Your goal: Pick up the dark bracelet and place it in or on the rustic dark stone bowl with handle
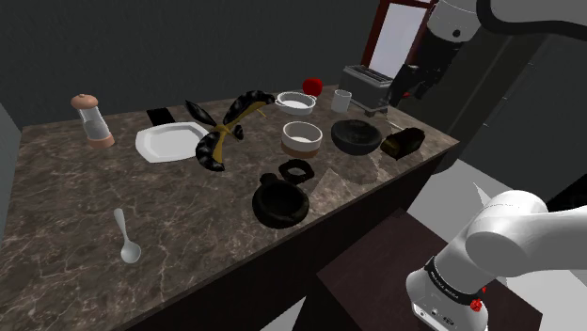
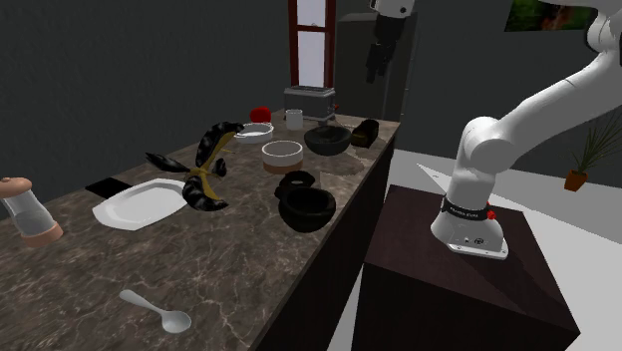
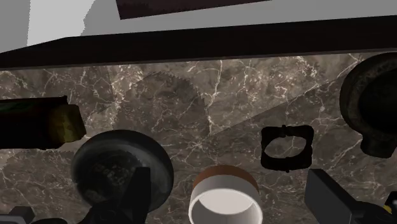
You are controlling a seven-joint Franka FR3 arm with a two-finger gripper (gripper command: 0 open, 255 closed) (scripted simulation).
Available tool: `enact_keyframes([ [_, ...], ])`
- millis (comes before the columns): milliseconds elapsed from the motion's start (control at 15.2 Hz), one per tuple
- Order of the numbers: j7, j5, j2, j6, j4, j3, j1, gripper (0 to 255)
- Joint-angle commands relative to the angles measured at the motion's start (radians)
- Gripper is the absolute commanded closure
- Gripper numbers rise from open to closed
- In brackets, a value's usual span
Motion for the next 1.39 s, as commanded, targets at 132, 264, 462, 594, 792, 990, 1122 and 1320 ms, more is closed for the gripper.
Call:
enact_keyframes([
  [132,0.009,0.011,0.038,0.058,-0.028,0.007,0.007,0],
  [264,0.018,0.021,0.08,0.116,-0.05,0.015,0.014,0],
  [462,0.03,0.035,0.152,0.202,-0.076,0.027,0.025,0],
  [594,0.037,0.043,0.205,0.259,-0.087,0.035,0.031,0],
  [792,0.048,0.054,0.292,0.343,-0.095,0.048,0.041,0],
  [990,0.058,0.063,0.387,0.424,-0.091,0.063,0.049,0],
  [1122,0.065,0.067,0.453,0.475,-0.083,0.072,0.055,0],
  [1320,0.075,0.071,0.557,0.548,-0.061,0.087,0.062,0],
])
